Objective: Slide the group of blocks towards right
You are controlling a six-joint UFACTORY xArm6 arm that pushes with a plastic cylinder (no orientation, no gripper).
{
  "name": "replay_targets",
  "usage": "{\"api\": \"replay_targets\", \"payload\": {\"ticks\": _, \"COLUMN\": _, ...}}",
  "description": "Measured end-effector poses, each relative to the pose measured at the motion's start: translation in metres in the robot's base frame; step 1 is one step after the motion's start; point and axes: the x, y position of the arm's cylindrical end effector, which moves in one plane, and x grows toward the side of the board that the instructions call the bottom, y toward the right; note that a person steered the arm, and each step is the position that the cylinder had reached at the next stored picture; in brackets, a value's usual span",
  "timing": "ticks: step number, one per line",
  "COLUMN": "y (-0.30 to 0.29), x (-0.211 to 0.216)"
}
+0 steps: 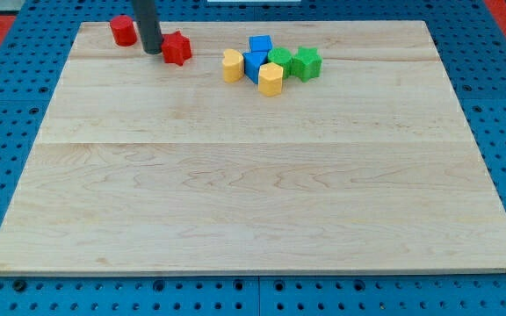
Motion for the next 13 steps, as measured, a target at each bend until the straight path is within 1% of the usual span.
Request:
{"api": "replay_targets", "payload": {"ticks": 1, "y": 0.029, "x": -0.019}}
{"api": "replay_targets", "payload": {"ticks": 2, "y": 0.059, "x": -0.013}}
{"api": "replay_targets", "payload": {"ticks": 3, "y": 0.088, "x": 0.008}}
{"api": "replay_targets", "payload": {"ticks": 4, "y": 0.097, "x": 0.011}}
{"api": "replay_targets", "payload": {"ticks": 6, "y": 0.08, "x": 0.01}}
{"api": "replay_targets", "payload": {"ticks": 7, "y": 0.079, "x": -0.015}}
{"api": "replay_targets", "payload": {"ticks": 8, "y": 0.075, "x": -0.021}}
{"api": "replay_targets", "payload": {"ticks": 12, "y": 0.081, "x": -0.021}}
{"api": "replay_targets", "payload": {"ticks": 13, "y": 0.081, "x": -0.005}}
